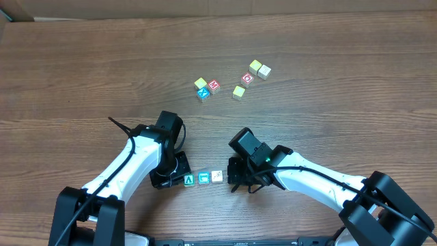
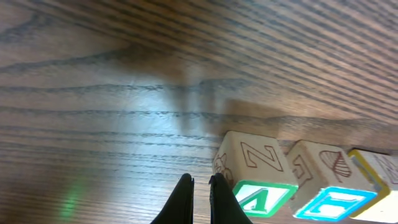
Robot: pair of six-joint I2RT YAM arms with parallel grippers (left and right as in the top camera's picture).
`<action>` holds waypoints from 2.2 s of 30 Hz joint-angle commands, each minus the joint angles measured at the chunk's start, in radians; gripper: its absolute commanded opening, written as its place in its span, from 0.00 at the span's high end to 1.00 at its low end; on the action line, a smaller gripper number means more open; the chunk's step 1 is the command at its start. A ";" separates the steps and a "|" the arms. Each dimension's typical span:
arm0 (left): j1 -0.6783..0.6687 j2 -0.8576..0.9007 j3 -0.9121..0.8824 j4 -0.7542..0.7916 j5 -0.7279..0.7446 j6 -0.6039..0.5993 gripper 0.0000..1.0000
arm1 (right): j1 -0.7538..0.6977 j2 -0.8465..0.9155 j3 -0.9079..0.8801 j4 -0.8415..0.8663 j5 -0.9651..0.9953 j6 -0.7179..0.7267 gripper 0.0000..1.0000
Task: Flip 5 blocks
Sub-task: 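Push the block row together between left and right grippers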
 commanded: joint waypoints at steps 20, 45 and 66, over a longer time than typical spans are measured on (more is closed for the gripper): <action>0.003 0.004 0.013 0.028 0.070 0.019 0.96 | 0.031 0.004 0.022 0.048 -0.027 -0.003 0.96; -0.005 0.004 0.013 0.064 0.100 0.015 0.96 | 0.035 0.098 0.022 0.119 -0.046 0.014 0.96; 0.026 0.004 0.013 -0.015 0.016 0.013 0.96 | 0.035 0.097 0.022 0.109 -0.022 -0.002 0.96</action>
